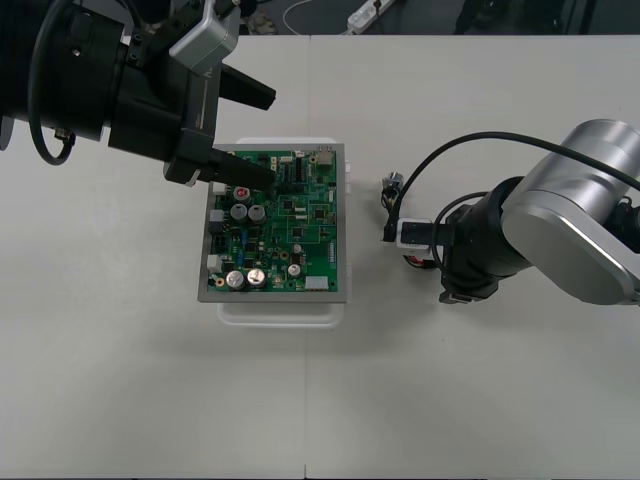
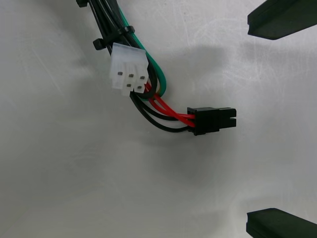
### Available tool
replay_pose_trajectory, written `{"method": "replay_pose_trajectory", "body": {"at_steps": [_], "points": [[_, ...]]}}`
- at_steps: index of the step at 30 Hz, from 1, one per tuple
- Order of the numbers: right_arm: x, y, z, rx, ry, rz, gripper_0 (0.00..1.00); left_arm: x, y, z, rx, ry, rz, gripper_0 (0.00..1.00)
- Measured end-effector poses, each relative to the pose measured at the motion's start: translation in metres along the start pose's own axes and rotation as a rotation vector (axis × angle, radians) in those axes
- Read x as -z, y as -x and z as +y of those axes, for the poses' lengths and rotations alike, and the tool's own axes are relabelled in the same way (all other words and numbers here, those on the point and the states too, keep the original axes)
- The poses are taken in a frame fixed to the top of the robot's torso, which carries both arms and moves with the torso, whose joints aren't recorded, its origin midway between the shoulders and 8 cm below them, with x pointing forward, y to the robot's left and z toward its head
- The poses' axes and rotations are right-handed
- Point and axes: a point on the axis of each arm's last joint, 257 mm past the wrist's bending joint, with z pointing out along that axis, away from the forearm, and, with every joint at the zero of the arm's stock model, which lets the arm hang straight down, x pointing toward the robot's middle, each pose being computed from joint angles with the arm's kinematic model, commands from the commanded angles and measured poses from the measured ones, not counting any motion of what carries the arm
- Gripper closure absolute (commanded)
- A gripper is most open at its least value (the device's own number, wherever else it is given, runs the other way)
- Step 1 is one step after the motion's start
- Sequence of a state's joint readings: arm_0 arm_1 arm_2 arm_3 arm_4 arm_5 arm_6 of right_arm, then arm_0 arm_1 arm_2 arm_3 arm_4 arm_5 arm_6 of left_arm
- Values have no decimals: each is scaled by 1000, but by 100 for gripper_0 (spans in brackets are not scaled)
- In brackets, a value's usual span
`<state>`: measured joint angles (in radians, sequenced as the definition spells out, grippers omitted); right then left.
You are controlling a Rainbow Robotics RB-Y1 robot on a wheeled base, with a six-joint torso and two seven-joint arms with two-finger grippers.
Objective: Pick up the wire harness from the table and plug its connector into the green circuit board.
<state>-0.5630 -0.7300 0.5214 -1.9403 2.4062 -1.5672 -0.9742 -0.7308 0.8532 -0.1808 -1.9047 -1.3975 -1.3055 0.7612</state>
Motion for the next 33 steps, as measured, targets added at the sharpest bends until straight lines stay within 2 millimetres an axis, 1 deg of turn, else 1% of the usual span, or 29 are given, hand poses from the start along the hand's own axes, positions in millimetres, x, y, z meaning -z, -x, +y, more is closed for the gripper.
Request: {"method": "replay_pose_trajectory", "body": {"at_steps": [4, 10, 17, 33], "points": [[-3, 0, -1, 12, -12, 15, 0, 0, 0, 0, 0, 0, 0, 9], [-10, 2, 4, 40, 3, 37, 0, 0, 0, 0, 0, 0, 0, 9], [-12, 6, 5, 40, 6, 32, 0, 0, 0, 0, 0, 0, 0, 8], [-16, 0, 1, 24, 11, 49, 0, 0, 0, 0, -1, 0, 0, 9]]}}
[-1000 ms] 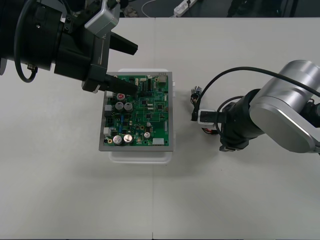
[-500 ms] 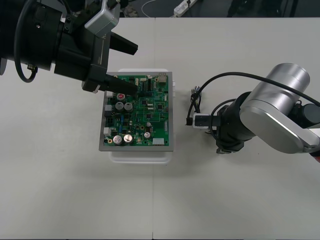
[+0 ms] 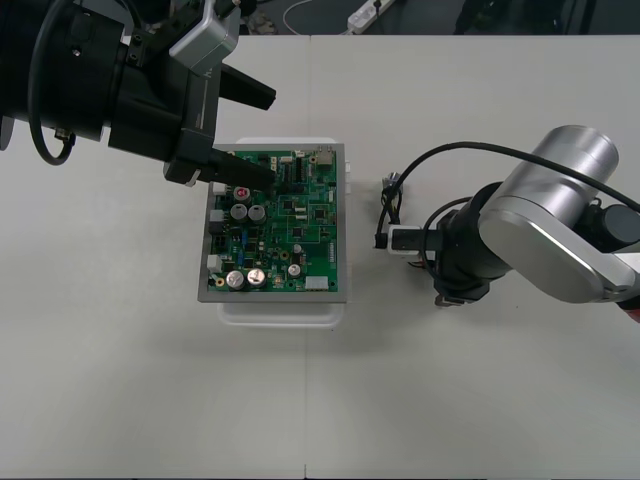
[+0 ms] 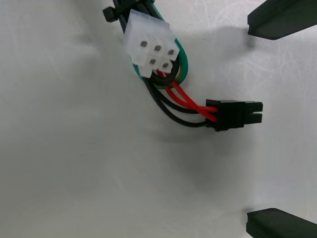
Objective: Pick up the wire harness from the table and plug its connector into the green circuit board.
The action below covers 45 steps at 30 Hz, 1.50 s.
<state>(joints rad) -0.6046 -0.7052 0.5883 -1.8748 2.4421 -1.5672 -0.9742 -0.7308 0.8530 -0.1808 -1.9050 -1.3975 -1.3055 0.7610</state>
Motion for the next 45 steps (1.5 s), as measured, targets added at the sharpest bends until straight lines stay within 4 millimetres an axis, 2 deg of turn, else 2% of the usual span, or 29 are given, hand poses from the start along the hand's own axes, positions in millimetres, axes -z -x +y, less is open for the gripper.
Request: {"method": "replay_pose_trajectory", "body": {"at_steps": [41, 42, 43, 44, 45], "points": [[-7, 8, 0, 14, 7, 13, 0, -1, 1, 0, 0, -1, -2, 9], [-7, 8, 0, 14, 7, 13, 24, -1, 1, 0, 0, -1, -2, 9], [-7, 8, 0, 14, 7, 13, 36, -1, 1, 0, 0, -1, -2, 9], [-7, 8, 0, 14, 7, 13, 75, -1, 1, 0, 0, -1, -2, 8], [-7, 8, 0, 14, 7, 13, 88, -1, 1, 0, 0, -1, -2, 8]]}}
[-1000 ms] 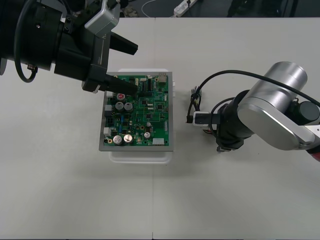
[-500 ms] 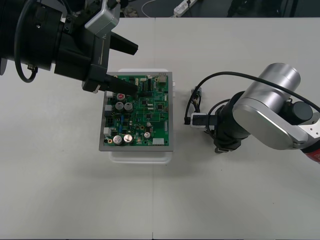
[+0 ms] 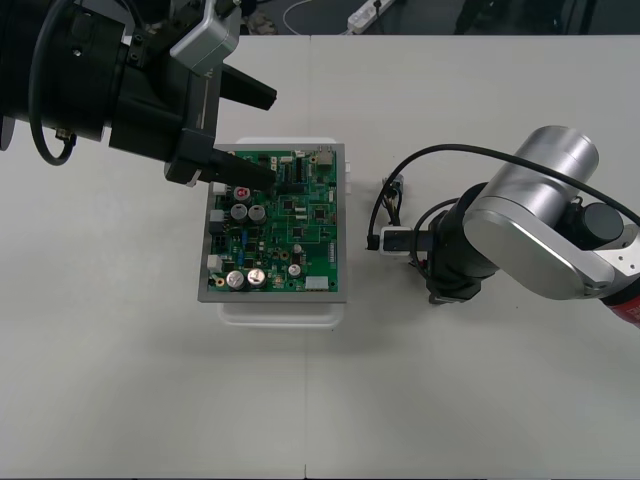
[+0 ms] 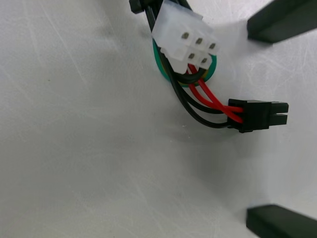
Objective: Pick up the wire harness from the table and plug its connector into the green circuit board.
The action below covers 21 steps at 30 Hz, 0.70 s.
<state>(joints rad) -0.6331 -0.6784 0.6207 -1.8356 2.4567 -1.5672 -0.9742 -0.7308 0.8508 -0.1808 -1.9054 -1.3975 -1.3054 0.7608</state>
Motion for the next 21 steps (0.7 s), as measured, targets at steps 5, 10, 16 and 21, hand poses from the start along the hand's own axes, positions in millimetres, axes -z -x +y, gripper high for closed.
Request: {"method": "replay_pose_trajectory", "body": {"at_steps": [5, 10, 16, 21], "points": [[0, 0, 0, 0, 0, 0, 100, 0, 0, 0, 0, 0, 0, 9], [0, 0, 0, 0, 0, 0, 100, 0, 0, 0, 0, 0, 0, 9], [0, 0, 0, 0, 0, 0, 100, 0, 0, 0, 0, 0, 0, 9], [0, 0, 0, 0, 0, 0, 100, 0, 0, 0, 0, 0, 0, 8]]}}
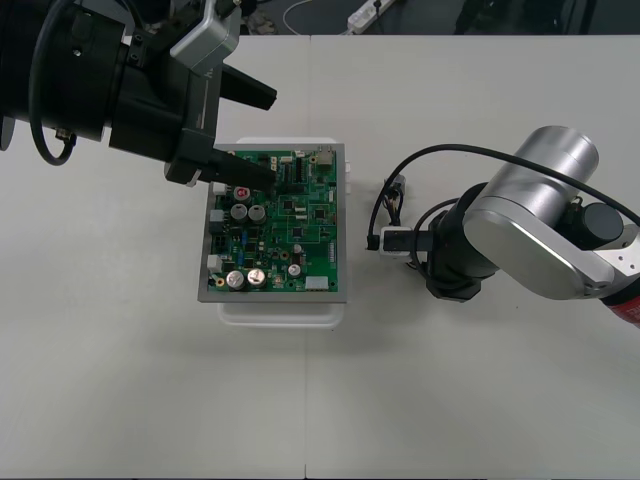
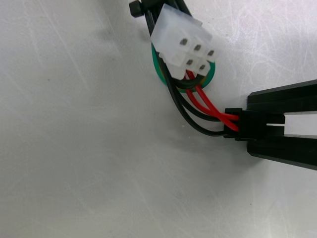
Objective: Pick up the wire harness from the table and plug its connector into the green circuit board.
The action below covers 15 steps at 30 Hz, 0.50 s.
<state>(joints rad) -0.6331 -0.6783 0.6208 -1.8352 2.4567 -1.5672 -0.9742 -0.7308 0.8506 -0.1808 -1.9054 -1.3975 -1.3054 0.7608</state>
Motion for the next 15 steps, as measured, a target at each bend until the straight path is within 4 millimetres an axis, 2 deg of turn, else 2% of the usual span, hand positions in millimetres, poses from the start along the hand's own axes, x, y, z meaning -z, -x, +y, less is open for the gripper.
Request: {"method": "replay_pose_trajectory", "body": {"at_steps": [15], "points": [[0, -1, 0, -1, -1, 3, 100, 0, 0, 0, 0, 0, 0, 8]]}}
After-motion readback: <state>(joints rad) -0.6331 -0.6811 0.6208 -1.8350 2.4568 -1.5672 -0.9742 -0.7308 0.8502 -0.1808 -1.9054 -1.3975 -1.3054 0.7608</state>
